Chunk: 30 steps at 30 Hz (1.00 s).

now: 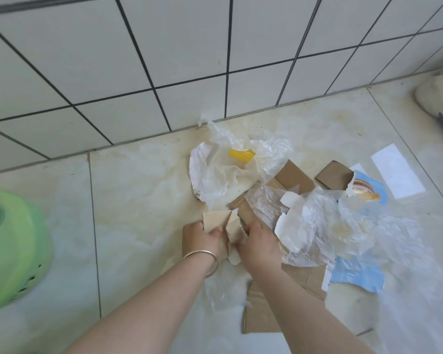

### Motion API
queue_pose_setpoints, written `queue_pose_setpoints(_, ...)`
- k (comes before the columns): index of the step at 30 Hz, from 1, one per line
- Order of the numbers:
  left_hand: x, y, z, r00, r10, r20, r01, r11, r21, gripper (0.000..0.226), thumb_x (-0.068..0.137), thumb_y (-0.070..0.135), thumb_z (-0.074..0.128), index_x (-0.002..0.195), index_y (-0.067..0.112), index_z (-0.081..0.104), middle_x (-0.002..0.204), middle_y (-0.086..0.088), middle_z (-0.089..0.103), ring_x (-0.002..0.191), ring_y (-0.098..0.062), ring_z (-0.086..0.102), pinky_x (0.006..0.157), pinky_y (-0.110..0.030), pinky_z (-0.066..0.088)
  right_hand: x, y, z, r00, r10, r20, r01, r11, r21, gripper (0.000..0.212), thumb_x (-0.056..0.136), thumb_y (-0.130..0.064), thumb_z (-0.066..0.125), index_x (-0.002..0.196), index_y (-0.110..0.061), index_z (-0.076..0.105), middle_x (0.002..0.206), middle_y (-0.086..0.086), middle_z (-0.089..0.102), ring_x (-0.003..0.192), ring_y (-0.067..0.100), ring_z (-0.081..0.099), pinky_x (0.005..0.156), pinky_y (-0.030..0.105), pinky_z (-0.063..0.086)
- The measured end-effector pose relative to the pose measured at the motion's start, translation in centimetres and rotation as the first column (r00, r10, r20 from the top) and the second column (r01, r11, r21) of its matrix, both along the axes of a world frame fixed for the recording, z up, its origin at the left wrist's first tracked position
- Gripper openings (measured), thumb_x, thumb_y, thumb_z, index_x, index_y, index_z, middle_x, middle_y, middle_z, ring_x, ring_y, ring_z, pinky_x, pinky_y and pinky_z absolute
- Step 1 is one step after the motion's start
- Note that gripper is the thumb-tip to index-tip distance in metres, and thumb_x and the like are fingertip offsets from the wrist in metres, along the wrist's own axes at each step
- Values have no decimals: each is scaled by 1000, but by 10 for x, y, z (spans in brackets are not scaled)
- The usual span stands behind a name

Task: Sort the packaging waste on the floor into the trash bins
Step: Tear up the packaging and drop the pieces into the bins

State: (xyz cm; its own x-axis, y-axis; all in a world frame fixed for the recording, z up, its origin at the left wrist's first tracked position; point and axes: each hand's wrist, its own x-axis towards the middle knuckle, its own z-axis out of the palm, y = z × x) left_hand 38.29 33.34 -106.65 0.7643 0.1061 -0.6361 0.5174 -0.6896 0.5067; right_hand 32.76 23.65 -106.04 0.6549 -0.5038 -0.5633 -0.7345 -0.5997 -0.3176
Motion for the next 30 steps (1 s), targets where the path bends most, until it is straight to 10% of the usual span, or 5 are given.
queue_pose_setpoints(9,4,4,15,997,82,9,-79,983,-165,14,84,19,62,93,14,53,95,-6,64,95,-30,61,74,-27,41,1,7,7,993,-116,26,108,975,196,21,86,-14,55,107,-15,54,111,2,59,106,23,55,79,29,41)
queue_pose_setpoints(14,33,7,23,982,186,25,-169,938,-304,49,80,16,68,126,20,49,106,-3,62,95,-22,59,84,-31,47,22,9,15,933,-346,100,272,861,430,11,85,-14,59,79,-19,51,85,-4,57,84,17,55,69,24,40)
queue_pose_setpoints(18,62,8,28,984,176,32,-156,933,-324,13,83,18,68,95,14,67,88,-5,66,79,-23,59,64,-26,44,46,13,16,841,-534,91,360,676,643,15,86,-2,57,85,-17,54,80,-2,57,65,7,53,51,7,44)
queue_pose_setpoints(26,103,-11,7,993,-61,101,70,993,-97,57,82,37,62,128,3,54,150,-3,29,128,-23,46,109,-35,38,82,13,11,730,-681,47,445,527,724,47,83,2,47,128,-11,54,110,0,64,111,26,60,102,43,47)
queue_pose_setpoints(30,110,-18,1,990,-108,95,110,994,-16,39,90,26,55,121,3,58,138,-10,46,116,-30,55,95,-30,41,85,8,11,696,-718,-22,466,428,774,48,87,8,43,133,-6,47,82,-14,53,96,22,55,107,44,41)
